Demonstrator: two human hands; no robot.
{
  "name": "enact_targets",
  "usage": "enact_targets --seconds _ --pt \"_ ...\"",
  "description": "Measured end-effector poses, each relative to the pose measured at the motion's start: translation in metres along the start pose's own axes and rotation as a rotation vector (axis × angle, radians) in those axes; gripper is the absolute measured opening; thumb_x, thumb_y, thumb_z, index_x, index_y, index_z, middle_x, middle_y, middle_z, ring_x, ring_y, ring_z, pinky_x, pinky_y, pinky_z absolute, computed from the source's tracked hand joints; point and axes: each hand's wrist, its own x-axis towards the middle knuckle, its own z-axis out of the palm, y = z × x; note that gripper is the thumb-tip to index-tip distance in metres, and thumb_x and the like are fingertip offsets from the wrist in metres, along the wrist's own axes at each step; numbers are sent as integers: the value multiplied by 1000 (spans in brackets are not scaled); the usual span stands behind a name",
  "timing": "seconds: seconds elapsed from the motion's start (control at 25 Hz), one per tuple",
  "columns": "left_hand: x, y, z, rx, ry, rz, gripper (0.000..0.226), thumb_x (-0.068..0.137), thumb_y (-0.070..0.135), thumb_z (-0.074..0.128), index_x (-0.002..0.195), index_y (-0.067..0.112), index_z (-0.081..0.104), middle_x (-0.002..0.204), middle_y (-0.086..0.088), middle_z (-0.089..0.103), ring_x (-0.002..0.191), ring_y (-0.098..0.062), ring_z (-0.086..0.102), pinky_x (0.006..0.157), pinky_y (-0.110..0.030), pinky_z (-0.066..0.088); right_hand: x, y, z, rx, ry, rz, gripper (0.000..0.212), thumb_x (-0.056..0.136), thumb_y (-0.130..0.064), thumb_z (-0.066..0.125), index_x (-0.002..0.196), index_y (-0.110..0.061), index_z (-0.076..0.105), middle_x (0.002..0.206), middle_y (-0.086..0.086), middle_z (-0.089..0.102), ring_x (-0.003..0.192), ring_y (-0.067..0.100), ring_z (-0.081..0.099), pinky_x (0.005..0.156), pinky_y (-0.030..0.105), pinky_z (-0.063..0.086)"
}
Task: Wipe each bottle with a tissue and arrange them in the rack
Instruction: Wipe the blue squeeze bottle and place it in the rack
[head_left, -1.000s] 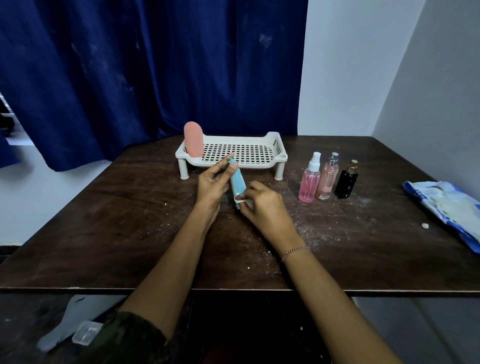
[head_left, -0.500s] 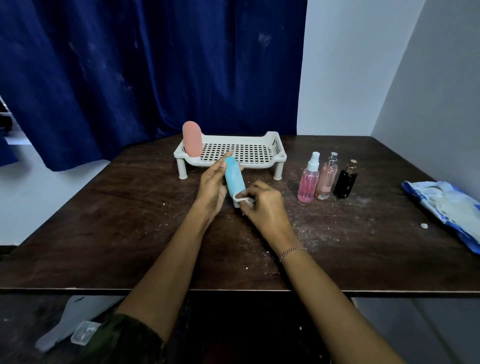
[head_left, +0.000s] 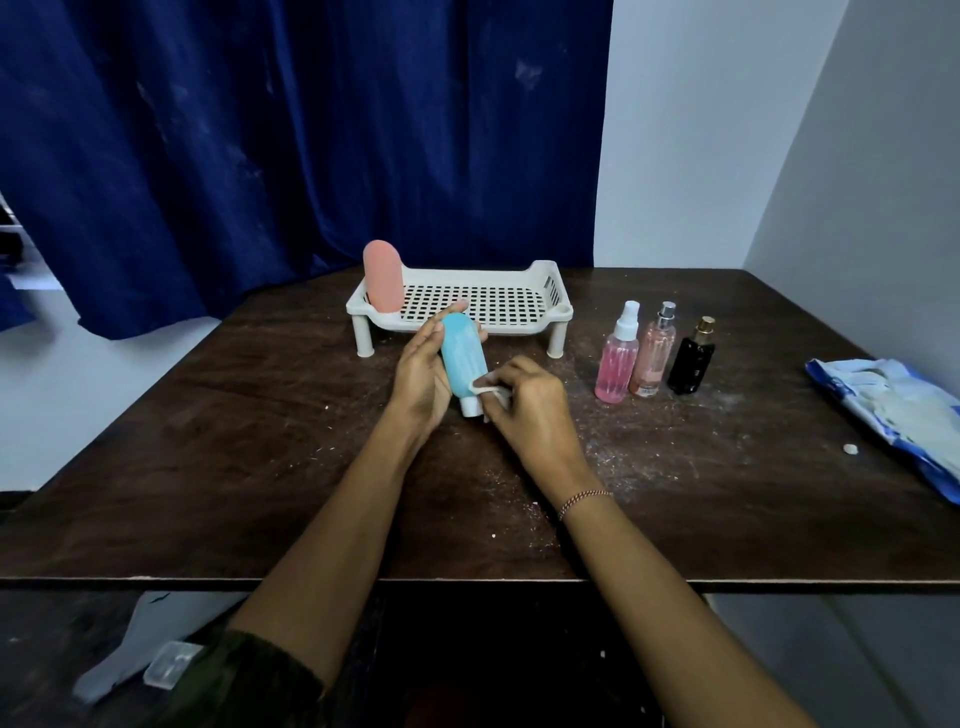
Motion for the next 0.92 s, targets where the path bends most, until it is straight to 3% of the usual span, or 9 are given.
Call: enact_targets --seconds 0.12,0.2,0.32,0.52,0.72,0.92 --pt "1 -2 0 13 -9 10 30 101 13 27 117 8 52 115 -16 55 96 -23 59 82 -29 52 1 1 0 -15 34 31 15 79 -2 66 94 -3 70 92 5 62 76 15 60 75 26 51" --pt "1 -3 0 3 -13 14 29 101 13 27 113 10 53 107 -15 56 94 -21 60 81 -28 52 0 -2 2 -20 1 -35 15 79 -2 65 93 -3 70 92 7 61 77 18 61 75 29 52" --pt "3 -5 -1 -26 -18 15 27 101 13 28 111 10 53 114 -17 50 92 -20 60 80 -27 51 -3 -8 5 -33 -64 -131 16 77 -1 67 93 -2 70 90 9 60 80 23 62 76 32 52" --pt "3 -5 -1 -9 -68 29 27 100 11 27 113 8 51 117 -18 48 92 -20 59 80 -28 52 2 -4 3 -43 69 -44 13 79 -3 66 91 0 70 90 7 61 75 17 60 73 31 53" --pt "2 -4 3 16 -71 24 27 100 11 27 111 8 51 121 -17 46 94 -20 57 79 -25 53 -2 -9 4 -62 -44 -167 17 76 0 67 93 -1 70 90 9 60 80 23 60 75 33 53" --pt "1 -5 4 -8 -89 11 26 100 10 28 117 5 48 119 -16 47 96 -20 57 79 -25 53 0 -7 -2 -196 102 -36 16 81 -15 67 94 -7 70 90 2 63 80 17 59 67 31 52"
